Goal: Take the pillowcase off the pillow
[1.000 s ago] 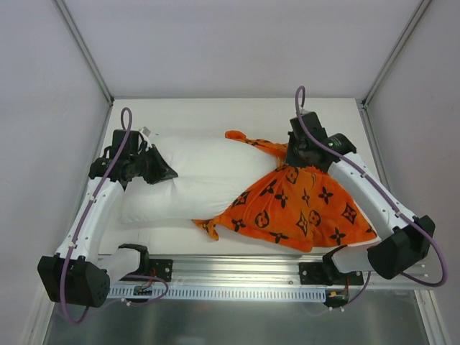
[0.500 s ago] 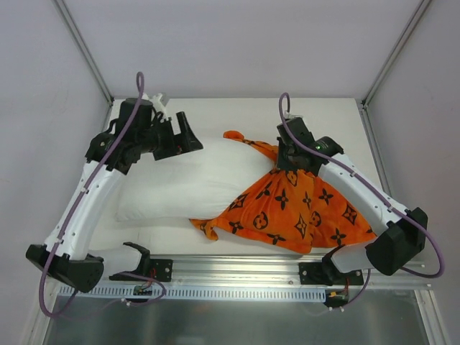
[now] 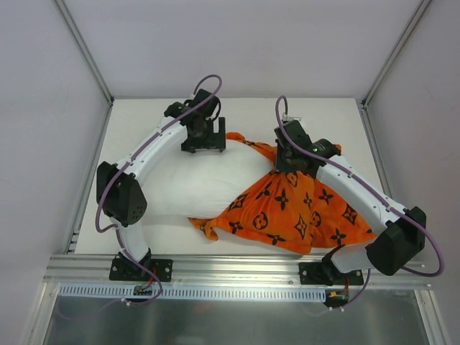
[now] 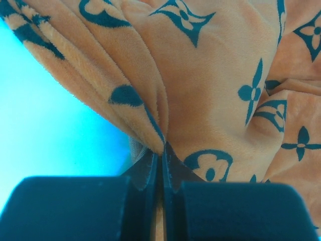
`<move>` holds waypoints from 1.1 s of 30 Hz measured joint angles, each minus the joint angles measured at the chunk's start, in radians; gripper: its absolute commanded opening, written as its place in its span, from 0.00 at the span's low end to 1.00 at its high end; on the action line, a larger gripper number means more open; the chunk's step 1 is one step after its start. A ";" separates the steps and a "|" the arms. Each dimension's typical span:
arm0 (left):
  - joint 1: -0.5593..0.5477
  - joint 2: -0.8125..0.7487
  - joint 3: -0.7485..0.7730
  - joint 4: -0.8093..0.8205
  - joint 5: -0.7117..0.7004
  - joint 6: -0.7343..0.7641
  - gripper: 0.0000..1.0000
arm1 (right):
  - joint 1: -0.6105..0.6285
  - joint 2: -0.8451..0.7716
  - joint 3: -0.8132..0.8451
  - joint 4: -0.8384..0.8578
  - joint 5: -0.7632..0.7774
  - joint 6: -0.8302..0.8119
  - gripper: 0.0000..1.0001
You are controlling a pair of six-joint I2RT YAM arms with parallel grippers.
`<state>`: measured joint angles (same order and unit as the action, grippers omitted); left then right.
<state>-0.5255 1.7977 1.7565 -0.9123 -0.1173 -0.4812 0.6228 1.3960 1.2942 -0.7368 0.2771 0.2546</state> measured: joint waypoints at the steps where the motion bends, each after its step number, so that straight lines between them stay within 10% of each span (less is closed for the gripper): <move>1: -0.008 0.018 -0.004 0.000 -0.004 0.003 0.92 | 0.001 0.000 -0.006 0.003 0.006 0.000 0.02; 3: -0.025 0.029 -0.026 0.013 -0.007 0.003 0.06 | 0.002 -0.003 -0.030 0.015 0.021 0.005 0.29; 6: -0.046 0.013 -0.084 0.051 0.001 0.020 0.00 | 0.005 -0.004 -0.051 0.019 0.032 0.008 0.81; 9: -0.058 -0.023 -0.152 0.095 -0.003 0.031 0.00 | 0.013 -0.004 -0.036 -0.017 0.080 -0.025 0.98; 29: -0.058 -0.289 -0.432 0.252 0.122 -0.033 0.00 | 0.141 0.428 0.504 -0.010 -0.092 -0.101 0.97; 33: -0.058 -0.321 -0.459 0.265 0.145 -0.049 0.00 | 0.127 0.496 0.500 -0.006 -0.093 -0.090 0.51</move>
<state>-0.5838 1.4765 1.2980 -0.6472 0.0273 -0.5301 0.7498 1.8915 1.7943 -0.7429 0.1844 0.1642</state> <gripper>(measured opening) 0.029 0.742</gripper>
